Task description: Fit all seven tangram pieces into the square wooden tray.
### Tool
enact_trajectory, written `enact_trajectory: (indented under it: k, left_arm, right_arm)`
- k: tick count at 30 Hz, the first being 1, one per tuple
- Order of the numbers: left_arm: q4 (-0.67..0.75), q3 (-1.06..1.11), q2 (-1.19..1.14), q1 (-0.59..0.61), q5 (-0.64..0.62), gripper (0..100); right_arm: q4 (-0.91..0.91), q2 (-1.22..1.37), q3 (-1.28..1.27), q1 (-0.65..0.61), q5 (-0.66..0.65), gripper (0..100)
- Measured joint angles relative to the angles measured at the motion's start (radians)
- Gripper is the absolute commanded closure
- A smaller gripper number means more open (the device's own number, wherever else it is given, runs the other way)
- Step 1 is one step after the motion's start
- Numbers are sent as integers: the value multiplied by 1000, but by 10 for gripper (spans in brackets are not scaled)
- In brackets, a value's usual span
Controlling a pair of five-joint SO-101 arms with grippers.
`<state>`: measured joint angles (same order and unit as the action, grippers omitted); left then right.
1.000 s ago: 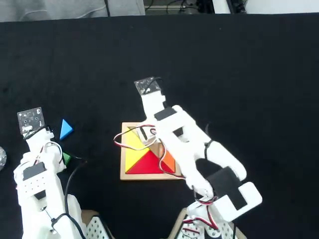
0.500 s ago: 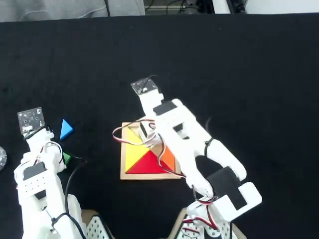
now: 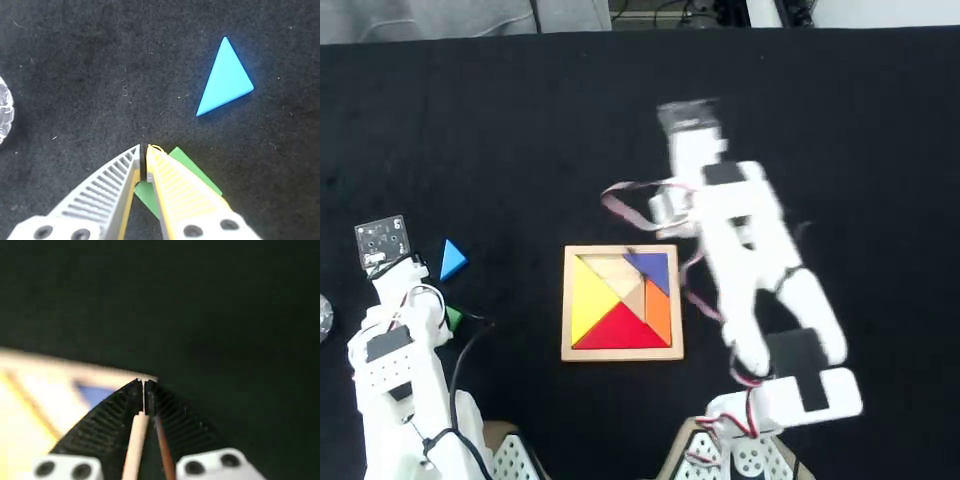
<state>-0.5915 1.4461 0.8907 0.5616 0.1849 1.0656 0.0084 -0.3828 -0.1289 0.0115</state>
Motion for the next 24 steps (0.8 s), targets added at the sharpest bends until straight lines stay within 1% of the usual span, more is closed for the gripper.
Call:
enact_trajectory:
  k: [1, 3, 6, 8, 18, 20, 24]
  left_arm:
    - [0, 0, 0, 0, 0, 967]
    - [0, 0, 0, 0, 0, 967]
    - [0, 0, 0, 0, 0, 967]
    - [0, 0, 0, 0, 0, 967]
    - [0, 0, 0, 2, 0, 970]
    - [0, -12, 0, 23, 0, 970]
    - [-17, -41, 0, 26, 0, 965]
  right_arm:
    - [-8, 0, -12, 32, 0, 987]
    - [-21, 9, -64, 52, -18, 987]
    - [-44, 38, -157, 31, -83, 987]
    - [-63, 51, -199, 9, -98, 987]
    - [-78, 60, -207, -11, -115, 987]
    - [-78, 60, -207, -11, -115, 987]
    - [-81, 60, -210, -51, -115, 987]
